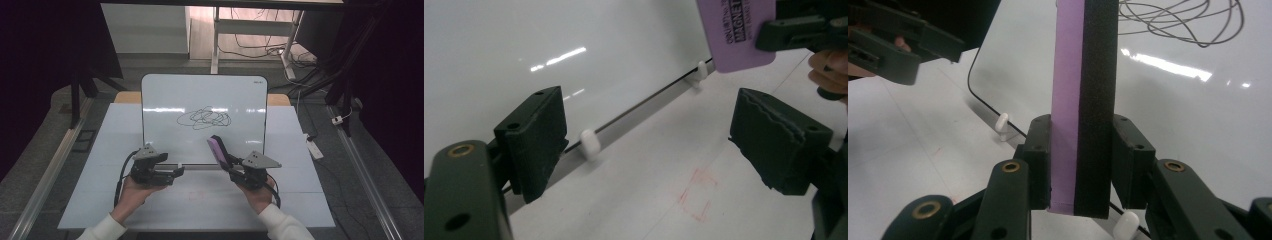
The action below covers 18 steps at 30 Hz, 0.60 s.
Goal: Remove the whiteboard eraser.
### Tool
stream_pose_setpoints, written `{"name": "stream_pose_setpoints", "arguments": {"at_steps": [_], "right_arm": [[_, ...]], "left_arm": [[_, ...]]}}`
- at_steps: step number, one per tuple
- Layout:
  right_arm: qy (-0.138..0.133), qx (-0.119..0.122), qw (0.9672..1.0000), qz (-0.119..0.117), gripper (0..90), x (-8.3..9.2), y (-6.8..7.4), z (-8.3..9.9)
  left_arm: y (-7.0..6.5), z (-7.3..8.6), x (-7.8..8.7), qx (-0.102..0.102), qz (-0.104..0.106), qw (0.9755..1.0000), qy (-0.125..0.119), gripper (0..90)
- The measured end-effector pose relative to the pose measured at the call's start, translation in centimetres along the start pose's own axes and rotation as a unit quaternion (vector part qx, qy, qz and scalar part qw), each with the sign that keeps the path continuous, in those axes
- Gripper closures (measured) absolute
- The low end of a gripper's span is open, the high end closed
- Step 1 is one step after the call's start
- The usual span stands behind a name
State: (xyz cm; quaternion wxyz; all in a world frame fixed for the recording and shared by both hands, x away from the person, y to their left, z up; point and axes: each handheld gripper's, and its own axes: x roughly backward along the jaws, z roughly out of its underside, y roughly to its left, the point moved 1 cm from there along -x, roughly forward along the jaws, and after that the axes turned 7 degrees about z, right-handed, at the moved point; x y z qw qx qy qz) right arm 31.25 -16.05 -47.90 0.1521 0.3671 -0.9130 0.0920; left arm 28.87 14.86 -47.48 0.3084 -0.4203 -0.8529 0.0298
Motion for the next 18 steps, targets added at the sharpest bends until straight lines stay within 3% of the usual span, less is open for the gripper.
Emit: {"name": "stream_pose_setpoints", "arguments": {"at_steps": [18], "right_arm": [[-0.01,0.006,0.9999,-0.01,64.9,-0.8,1.4,0.4]], "left_arm": [[-1.6,-3.0,-3.6,-0.003,0.05,0.9986,-0.013,15.8]]}}
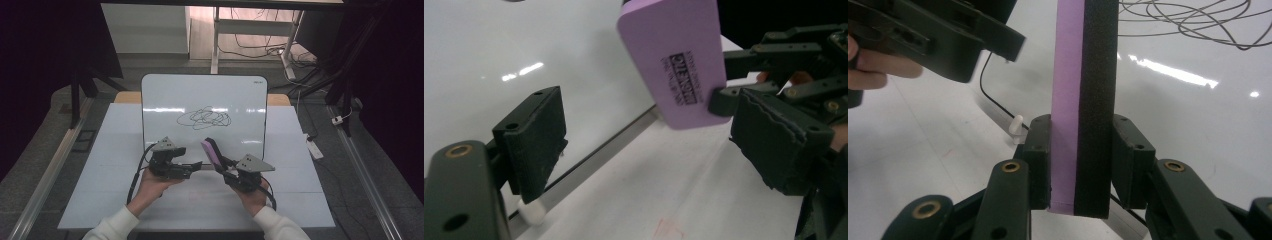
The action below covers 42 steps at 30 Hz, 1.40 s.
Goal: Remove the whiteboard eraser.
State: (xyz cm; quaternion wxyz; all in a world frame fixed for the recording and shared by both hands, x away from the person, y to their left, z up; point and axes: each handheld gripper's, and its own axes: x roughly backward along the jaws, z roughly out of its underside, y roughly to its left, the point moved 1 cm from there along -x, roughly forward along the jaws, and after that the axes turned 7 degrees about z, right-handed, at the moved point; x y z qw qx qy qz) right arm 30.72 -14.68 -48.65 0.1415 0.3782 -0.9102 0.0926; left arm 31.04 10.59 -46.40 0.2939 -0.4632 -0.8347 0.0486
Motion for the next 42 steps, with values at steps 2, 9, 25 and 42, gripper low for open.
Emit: {"name": "stream_pose_setpoints", "arguments": {"at_steps": [2,9,25,42], "right_arm": [[-0.005,-0.003,1.0,0.0,64.8,-0.1,0.2,0.1],[-0.012,-0.004,0.9999,0.0,64.8,-0.2,0.7,0.3],[-0.035,-0.01,0.9993,0.0,64.7,-0.3,1.4,0.4],[-0.038,-0.014,0.9992,0.004,64.4,-0.4,1.3,0.5]], "left_arm": [[0.0,-0.2,-0.4,0.003,0.005,1.0,-0.002,15.5],[0.1,-0.8,-1.4,0.007,0.014,0.9998,-0.009,15.9],[0.0,-1.6,-2.5,0.013,0.04,0.9989,-0.023,29.9],[0.1,-1.6,-2.7,0.028,0.052,0.9979,-0.026,37.0]]}}
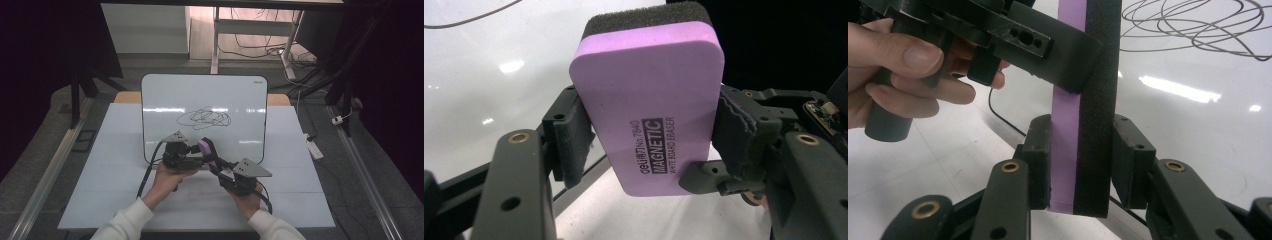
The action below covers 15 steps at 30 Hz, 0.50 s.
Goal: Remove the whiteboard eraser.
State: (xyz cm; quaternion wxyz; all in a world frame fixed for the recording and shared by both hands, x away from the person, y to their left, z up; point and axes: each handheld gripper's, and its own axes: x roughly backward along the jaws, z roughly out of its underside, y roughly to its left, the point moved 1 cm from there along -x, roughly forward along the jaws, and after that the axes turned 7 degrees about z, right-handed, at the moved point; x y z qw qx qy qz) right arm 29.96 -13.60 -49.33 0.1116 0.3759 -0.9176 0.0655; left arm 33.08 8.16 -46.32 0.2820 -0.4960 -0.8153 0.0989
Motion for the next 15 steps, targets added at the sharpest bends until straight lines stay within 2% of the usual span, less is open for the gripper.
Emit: {"name": "stream_pose_setpoints", "arguments": {"at_steps": [7,9,12,15], "right_arm": [[0.003,0.004,0.9999,-0.012,61.3,-0.2,-0.1,-0.1],[0.003,-0.001,0.9998,-0.018,56.5,-0.1,-0.2,-0.2],[0.003,-0.008,0.9997,-0.025,50.0,0.4,-0.8,-0.6],[0.006,-0.021,0.9995,-0.024,46.0,1.2,-2.0,-1.0]], "left_arm": [[-0.2,-0.2,0.3,-0.01,-0.006,0.9999,0.005,38.7],[-0.4,-0.3,0.5,-0.025,-0.027,0.9993,0.009,39.1],[-0.4,-0.6,1.1,-0.028,-0.034,0.999,0.009,39.5],[-0.5,-0.8,1.6,-0.04,-0.046,0.9981,0.009,39.6]]}}
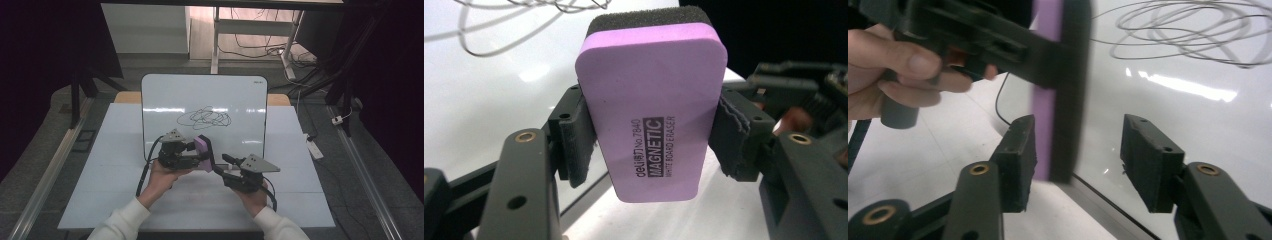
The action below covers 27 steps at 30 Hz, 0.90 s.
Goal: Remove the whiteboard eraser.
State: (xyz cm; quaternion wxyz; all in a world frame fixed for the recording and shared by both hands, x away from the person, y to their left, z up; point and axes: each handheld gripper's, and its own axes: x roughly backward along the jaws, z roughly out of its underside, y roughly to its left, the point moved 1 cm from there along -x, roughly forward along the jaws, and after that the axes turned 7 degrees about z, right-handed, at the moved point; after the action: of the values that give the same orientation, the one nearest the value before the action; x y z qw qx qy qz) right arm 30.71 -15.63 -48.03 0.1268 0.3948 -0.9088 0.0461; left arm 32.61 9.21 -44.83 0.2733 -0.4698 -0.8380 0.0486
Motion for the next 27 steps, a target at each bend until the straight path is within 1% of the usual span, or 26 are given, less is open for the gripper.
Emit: {"name": "stream_pose_setpoints", "arguments": {"at_steps": [2,5,6,7,8,9,10,15,17,19,20,21,22,24,27], "right_arm": [[0.007,-0.01,0.9999,0.006,44.7,0.7,-1.1,0.0],[0.015,-0.017,0.9996,0.019,43.6,1.9,-2.9,0.2],[0.019,-0.019,0.9993,0.027,43.3,2.7,-4.2,0.4],[0.024,-0.018,0.999,0.034,42.9,3.2,-4.7,0.6],[0.024,-0.018,0.999,0.034,42.9,3.2,-4.7,0.6],[0.031,-0.015,0.9985,0.044,42.7,4.0,-5.7,0.9],[0.031,-0.015,0.9985,0.044,42.7,4.0,-5.7,0.9],[0.047,-0.012,0.9967,0.065,42.4,5.8,-7.4,2.1],[0.049,-0.011,0.9961,0.073,42.4,6.5,-8.0,2.6],[0.056,-0.006,0.9945,0.088,42.4,7.1,-8.6,3.0],[0.057,-0.007,0.994,0.093,42.4,7.4,-8.9,3.2],[0.06,-0.008,0.9928,0.104,42.4,7.8,-9.4,3.4],[0.06,-0.008,0.9928,0.104,42.4,7.8,-9.4,3.4],[0.06,-0.008,0.9917,0.113,42.4,8.0,-9.8,3.5],[0.058,-0.01,0.9908,0.121,42.6,8.1,-10.2,3.6]], "left_arm": [[-0.1,-0.2,0.4,-0.008,-0.004,1.0,0.002,39.7],[-0.1,-0.3,0.9,-0.018,-0.008,0.9998,0.003,39.8],[-0.1,-0.3,1.1,-0.019,-0.007,0.9998,0.004,39.8],[-0.1,-0.3,1.2,-0.021,-0.007,0.9997,0.005,39.8],[-0.1,-0.3,1.3,-0.022,-0.006,0.9997,0.006,39.8],[0.0,-0.3,1.5,-0.022,-0.005,0.9997,0.006,39.9],[0.0,-0.3,1.6,-0.022,-0.003,0.9997,0.006,39.9],[0.4,-0.3,1.9,-0.024,-0.002,0.9997,0.009,39.9],[0.6,-0.3,2.0,-0.021,-0.002,0.9997,0.008,40.0],[0.8,-0.3,2.1,-0.02,-0.003,0.9997,0.009,40.0],[0.9,-0.2,2.1,-0.02,-0.005,0.9998,0.009,40.0],[1.0,-0.3,2.2,-0.019,-0.007,0.9997,0.009,40.0],[1.1,-0.3,2.3,-0.019,-0.008,0.9997,0.009,40.0],[1.2,-0.3,2.5,-0.019,-0.01,0.9997,0.007,40.0],[1.5,-0.3,2.9,-0.023,-0.021,0.9995,0.006,40.0]]}}
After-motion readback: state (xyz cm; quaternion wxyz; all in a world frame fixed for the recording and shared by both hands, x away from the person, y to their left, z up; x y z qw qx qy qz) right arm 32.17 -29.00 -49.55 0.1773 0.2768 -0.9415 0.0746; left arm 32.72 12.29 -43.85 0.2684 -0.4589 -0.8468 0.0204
